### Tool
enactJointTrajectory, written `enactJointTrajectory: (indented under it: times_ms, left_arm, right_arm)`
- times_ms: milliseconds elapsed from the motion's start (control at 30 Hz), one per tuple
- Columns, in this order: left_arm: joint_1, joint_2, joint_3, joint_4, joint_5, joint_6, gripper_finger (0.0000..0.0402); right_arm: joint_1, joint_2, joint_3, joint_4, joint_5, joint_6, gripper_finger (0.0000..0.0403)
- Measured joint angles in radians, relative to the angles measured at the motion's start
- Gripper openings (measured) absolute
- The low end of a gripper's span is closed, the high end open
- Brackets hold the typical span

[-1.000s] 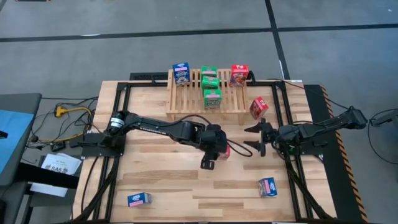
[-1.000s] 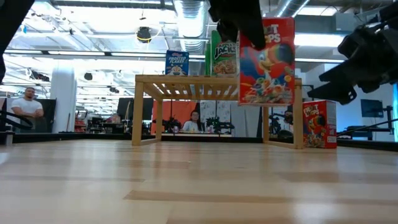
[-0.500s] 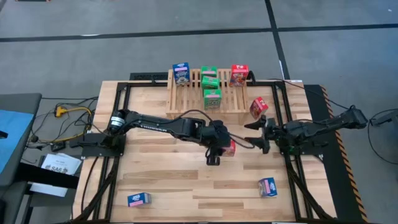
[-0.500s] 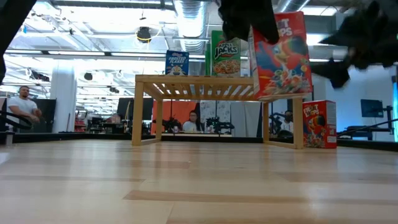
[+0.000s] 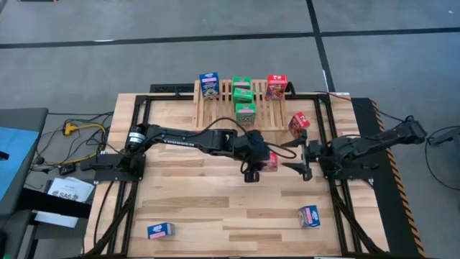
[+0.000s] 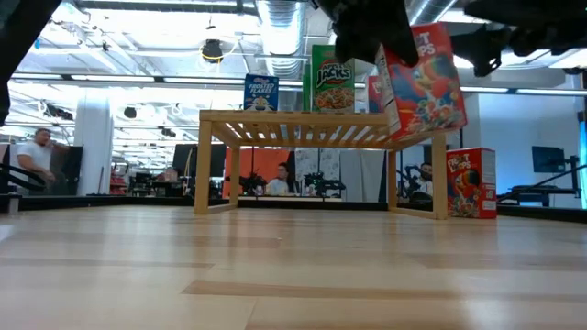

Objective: Stack cereal on shelf
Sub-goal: Put the bottom red cereal box on the shelf aligned with the other red cereal box

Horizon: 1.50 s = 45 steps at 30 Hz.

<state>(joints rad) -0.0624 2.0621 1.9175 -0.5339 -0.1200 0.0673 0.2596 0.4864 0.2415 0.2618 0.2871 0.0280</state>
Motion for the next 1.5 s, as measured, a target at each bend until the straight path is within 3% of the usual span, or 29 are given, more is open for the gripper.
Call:
enactJointTrajectory:
  times_ms: [433,833,1067,1233,1500]
  left_arm:
    - [0.000,0.000,0.000,0.081,-0.020,0.023,0.0146]
    - [-0.001,0.000,0.000,0.081,-0.020,0.012,0.0146]
    - [0.002,0.000,0.000,0.082,0.003,-0.003,0.0147]
    - [0.005,0.000,0.000,0.081,0.011,-0.017,0.0175]
    - [0.006,-0.008,0.000,0.071,0.008,-0.001,0.0255]
  right_arm:
    - [0.004,0.212,0.086,0.000,0.000,0.024,0.0343]
    - [0.004,0.273,0.116,-0.001,0.000,0.077,0.0223]
    - [0.004,0.273,0.116,-0.003,-0.002,0.077,0.0173]
    - [0.004,0.273,0.116,-0.003,-0.002,0.079,0.0167]
    - [0.001,0.272,0.116,-0.020,0.000,0.080,0.0169]
